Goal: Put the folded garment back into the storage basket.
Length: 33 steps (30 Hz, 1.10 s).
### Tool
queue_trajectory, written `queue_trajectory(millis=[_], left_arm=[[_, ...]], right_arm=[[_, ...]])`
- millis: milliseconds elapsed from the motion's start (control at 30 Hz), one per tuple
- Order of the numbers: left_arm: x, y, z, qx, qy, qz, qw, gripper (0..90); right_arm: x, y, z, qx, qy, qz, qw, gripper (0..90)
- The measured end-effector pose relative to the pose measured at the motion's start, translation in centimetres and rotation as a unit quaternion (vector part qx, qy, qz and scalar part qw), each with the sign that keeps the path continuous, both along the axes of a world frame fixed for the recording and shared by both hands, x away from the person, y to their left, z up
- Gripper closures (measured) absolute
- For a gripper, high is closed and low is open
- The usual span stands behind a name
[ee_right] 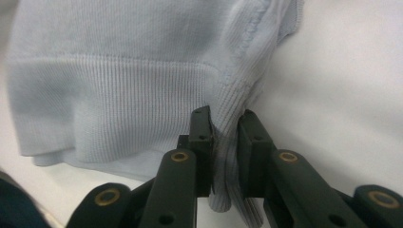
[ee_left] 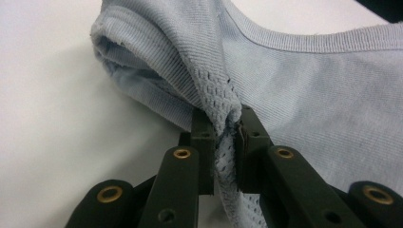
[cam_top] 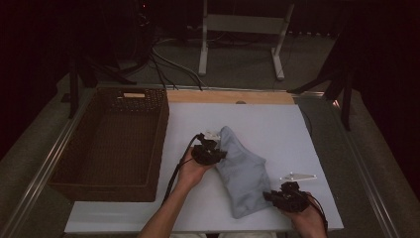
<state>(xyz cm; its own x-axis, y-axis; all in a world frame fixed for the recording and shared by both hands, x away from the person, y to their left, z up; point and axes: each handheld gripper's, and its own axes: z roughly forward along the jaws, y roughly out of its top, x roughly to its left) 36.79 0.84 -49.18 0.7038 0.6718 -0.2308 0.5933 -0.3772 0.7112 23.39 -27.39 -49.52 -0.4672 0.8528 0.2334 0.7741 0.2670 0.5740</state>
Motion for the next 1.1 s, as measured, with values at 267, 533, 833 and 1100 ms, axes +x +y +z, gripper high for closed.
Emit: queue_trajectory(millis=[267, 533, 833, 1100], left_arm=[[-0.1, 0.3, 1.4, -0.005, -0.009, 0.003, 0.9999, 82.9], [-0.3, 0.3, 2.8, -0.007, -0.015, 0.001, 0.9999, 83.3], [-0.4, 0.6, 4.2, -0.015, -0.019, 0.007, 0.9997, 83.4], [-0.5, 1.4, 5.1, -0.015, -0.018, 0.017, 0.9996, 83.4]], right_arm=[[0.1, -0.4, 0.9, 0.045, 0.002, 0.000, 0.9990, 79.5], [0.4, -0.3, 1.4, 0.058, 0.002, -0.002, 0.9983, 79.5], [0.9, 0.3, 2.4, 0.072, -0.001, -0.005, 0.9974, 79.5], [1.2, 1.3, 2.9, 0.077, -0.003, 0.000, 0.9970, 79.4]])
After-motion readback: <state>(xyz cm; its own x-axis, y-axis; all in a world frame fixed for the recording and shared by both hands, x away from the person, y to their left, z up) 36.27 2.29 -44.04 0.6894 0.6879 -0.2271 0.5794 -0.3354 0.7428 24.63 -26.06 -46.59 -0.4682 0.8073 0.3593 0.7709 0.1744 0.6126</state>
